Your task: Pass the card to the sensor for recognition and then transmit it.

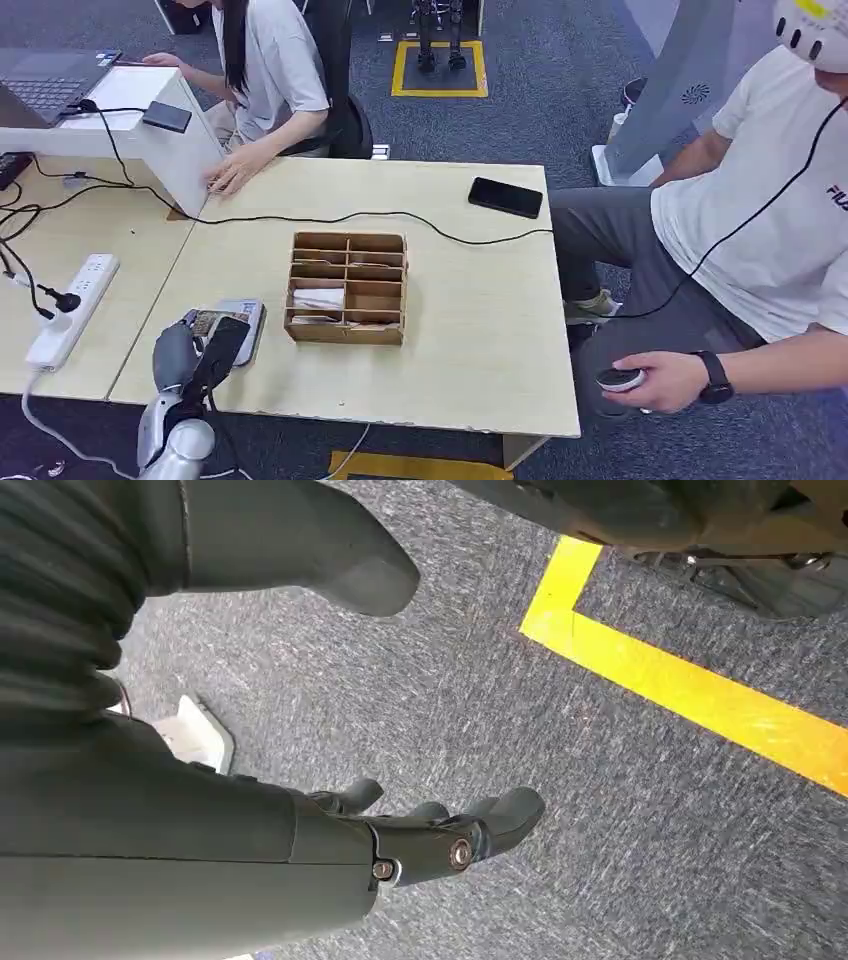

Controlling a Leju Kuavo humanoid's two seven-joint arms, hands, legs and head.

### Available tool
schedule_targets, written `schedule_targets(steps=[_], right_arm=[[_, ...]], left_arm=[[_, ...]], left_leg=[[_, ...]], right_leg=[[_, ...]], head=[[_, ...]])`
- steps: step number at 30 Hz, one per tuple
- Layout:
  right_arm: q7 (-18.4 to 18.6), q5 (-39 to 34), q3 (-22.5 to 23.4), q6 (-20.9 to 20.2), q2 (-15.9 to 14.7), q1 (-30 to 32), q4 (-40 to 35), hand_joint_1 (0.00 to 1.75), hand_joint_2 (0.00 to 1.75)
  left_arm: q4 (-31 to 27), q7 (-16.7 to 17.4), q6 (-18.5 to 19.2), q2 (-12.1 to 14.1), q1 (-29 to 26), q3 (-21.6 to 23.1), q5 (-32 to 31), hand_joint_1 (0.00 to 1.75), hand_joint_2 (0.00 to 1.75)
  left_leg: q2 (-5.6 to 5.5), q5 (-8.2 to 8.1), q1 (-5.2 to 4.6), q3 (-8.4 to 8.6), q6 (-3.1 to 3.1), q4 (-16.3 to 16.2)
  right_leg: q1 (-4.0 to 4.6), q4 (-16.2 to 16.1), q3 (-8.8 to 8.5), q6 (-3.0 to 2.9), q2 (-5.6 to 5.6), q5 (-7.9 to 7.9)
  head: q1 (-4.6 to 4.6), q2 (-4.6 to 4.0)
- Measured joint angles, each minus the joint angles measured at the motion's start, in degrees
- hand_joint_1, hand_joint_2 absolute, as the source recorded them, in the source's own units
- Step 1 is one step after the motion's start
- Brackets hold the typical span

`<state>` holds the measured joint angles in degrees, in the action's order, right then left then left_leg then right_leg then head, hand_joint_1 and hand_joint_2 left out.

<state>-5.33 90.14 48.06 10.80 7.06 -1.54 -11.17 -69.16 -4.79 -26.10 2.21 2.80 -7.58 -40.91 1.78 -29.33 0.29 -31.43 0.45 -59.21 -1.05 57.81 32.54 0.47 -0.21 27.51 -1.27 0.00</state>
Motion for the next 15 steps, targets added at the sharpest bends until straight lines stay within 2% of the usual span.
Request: schedule_targets(steps=[15], right_arm=[[-0.4,0.0,-1.0,0.0,0.0,0.0,0.0,0.0,1.75]], left_arm=[[13.1,-2.1,-5.7,0.0,3.3,-7.1,-6.1,1.75,1.75]], left_leg=[[0.0,-0.01,-0.01,0.24,-0.01,0.0]], right_leg=[[-0.02,0.0,-0.27,-0.01,-0.01,0.01]], head=[[0.0,0.0]])
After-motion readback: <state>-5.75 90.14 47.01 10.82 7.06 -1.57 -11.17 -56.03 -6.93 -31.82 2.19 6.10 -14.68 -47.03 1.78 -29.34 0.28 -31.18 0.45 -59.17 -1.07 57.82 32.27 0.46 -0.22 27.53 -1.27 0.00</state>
